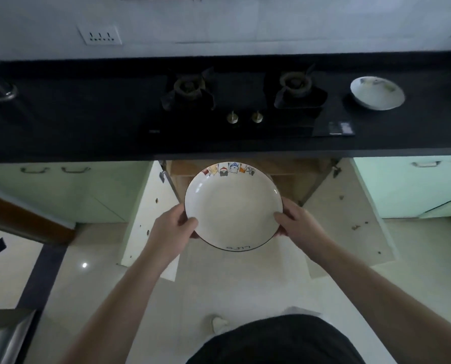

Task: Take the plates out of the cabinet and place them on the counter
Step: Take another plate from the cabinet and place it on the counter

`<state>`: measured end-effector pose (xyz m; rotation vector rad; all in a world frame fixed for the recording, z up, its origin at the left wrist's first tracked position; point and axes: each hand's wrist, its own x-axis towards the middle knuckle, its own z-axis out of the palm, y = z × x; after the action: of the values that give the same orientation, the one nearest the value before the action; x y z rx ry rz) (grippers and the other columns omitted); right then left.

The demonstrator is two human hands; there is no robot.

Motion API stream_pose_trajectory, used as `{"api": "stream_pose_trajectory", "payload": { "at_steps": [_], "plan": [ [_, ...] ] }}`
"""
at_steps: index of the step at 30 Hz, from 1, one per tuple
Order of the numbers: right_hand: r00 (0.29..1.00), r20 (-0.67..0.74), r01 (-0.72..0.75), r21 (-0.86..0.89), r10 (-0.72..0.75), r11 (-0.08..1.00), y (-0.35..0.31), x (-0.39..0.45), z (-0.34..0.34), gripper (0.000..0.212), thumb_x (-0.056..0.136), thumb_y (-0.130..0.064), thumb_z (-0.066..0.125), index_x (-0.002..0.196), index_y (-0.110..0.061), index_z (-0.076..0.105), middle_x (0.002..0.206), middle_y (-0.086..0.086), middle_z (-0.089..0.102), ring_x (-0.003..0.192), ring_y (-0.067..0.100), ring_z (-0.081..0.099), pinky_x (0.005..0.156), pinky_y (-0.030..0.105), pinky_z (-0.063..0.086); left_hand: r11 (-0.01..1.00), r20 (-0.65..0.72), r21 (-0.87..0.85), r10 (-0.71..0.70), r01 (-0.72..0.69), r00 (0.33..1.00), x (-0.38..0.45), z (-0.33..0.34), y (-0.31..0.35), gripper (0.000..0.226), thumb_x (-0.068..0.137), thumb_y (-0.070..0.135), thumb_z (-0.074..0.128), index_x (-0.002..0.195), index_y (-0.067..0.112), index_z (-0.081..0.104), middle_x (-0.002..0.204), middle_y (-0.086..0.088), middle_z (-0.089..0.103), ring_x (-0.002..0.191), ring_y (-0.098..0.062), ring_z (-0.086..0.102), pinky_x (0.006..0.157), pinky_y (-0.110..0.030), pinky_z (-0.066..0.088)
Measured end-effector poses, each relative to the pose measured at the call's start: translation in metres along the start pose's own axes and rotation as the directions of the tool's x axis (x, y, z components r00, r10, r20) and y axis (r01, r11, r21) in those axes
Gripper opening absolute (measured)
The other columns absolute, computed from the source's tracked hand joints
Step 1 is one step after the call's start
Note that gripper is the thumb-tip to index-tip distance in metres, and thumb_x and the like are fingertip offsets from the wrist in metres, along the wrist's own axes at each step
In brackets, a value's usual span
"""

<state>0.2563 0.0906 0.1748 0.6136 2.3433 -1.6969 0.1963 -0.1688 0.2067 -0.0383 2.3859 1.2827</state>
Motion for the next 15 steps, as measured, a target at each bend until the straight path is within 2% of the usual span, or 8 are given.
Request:
{"api": "stream_pose_trajectory", "payload": {
  "at_steps": [2,6,7,9,11,12,14,15],
  "plan": [
    [1.0,-0.019,0.009,0.038,-0.009,0.999,0.002,-0.012,-0.024,0.028,0.094,-0.016,0.046,0.11,-0.031,0.064,0.094,0.004,0.071,0.081,0.024,0.07,0.084,0.048,0.057,1.0,0.013,-0.01,0.023,-0.023,1.0,-0.006,0.014,0.02,0.02,0.084,0.014,0.05,0.092,0.021,0.067,0.088,-0.005,0.072,0.071,-0.01,0.074,0.072,-0.033,0.049],
    [0.994,-0.105,0.036,0.111,-0.025,0.993,0.009,-0.039,-0.077,0.028,0.097,-0.014,0.045,0.105,-0.032,0.064,0.092,0.006,0.071,0.079,0.021,0.069,0.08,0.041,0.059,0.995,0.065,-0.028,0.101,-0.1,0.993,-0.02,0.053,0.063,0.025,0.082,0.016,0.05,0.099,0.02,0.068,0.092,-0.008,0.073,0.074,-0.013,0.075,0.085,-0.042,0.057],
    [0.991,-0.128,0.037,0.125,-0.021,0.991,0.013,-0.046,-0.09,0.028,0.097,-0.013,0.045,0.105,-0.031,0.064,0.089,0.004,0.071,0.076,0.02,0.068,0.079,0.039,0.059,0.993,0.07,-0.03,0.113,-0.112,0.991,-0.023,0.064,0.072,0.024,0.085,0.012,0.05,0.099,0.02,0.068,0.09,-0.005,0.074,0.073,-0.011,0.074,0.082,-0.037,0.058],
    [0.985,-0.171,0.041,0.174,-0.011,0.984,0.022,-0.06,-0.118,0.029,0.096,-0.01,0.045,0.111,-0.024,0.065,0.08,-0.001,0.07,0.071,0.019,0.066,0.077,0.038,0.059,0.99,0.072,-0.041,0.136,-0.134,0.988,-0.032,0.089,0.094,0.025,0.088,0.006,0.05,0.097,0.02,0.069,0.085,0.002,0.075,0.068,-0.002,0.071,0.066,-0.016,0.053],
    [0.978,-0.208,0.046,0.229,0.003,0.972,0.033,-0.074,-0.147,0.029,0.096,-0.008,0.045,0.116,-0.017,0.064,0.077,0.002,0.068,0.066,0.019,0.064,0.075,0.038,0.057,0.987,0.074,-0.049,0.155,-0.152,0.985,-0.04,0.114,0.114,0.023,0.087,0.009,0.052,0.094,0.022,0.069,0.08,0.005,0.073,0.066,-0.001,0.068,0.059,-0.009,0.045],
    [0.974,-0.225,0.051,0.24,0.004,0.969,0.037,-0.082,-0.161,0.028,0.097,-0.007,0.045,0.115,-0.017,0.064,0.078,0.006,0.068,0.066,0.019,0.064,0.075,0.038,0.057,0.986,0.078,-0.043,0.166,-0.163,0.983,-0.043,0.126,0.122,0.019,0.084,0.015,0.053,0.092,0.022,0.069,0.08,0.003,0.072,0.071,-0.009,0.068,0.064,-0.014,0.046],
    [0.967,-0.253,0.072,0.256,-0.005,0.964,0.044,-0.097,-0.187,0.026,0.097,-0.009,0.046,0.111,-0.019,0.065,0.086,0.018,0.068,0.068,0.022,0.065,0.079,0.042,0.057,0.982,0.103,-0.037,0.19,-0.187,0.976,-0.048,0.151,0.137,0.022,0.076,0.028,0.052,0.092,0.021,0.067,0.09,-0.01,0.07,0.087,-0.03,0.066,0.076,-0.038,0.052],
    [0.964,-0.264,0.08,0.271,-0.006,0.959,0.049,-0.104,-0.2,0.025,0.097,-0.011,0.047,0.11,-0.021,0.066,0.092,0.022,0.067,0.069,0.023,0.065,0.081,0.044,0.057,0.98,0.118,-0.044,0.196,-0.192,0.974,-0.051,0.162,0.143,0.024,0.074,0.03,0.052,0.092,0.021,0.066,0.093,-0.014,0.068,0.092,-0.035,0.064,0.08,-0.048,0.053]
  ]
}}
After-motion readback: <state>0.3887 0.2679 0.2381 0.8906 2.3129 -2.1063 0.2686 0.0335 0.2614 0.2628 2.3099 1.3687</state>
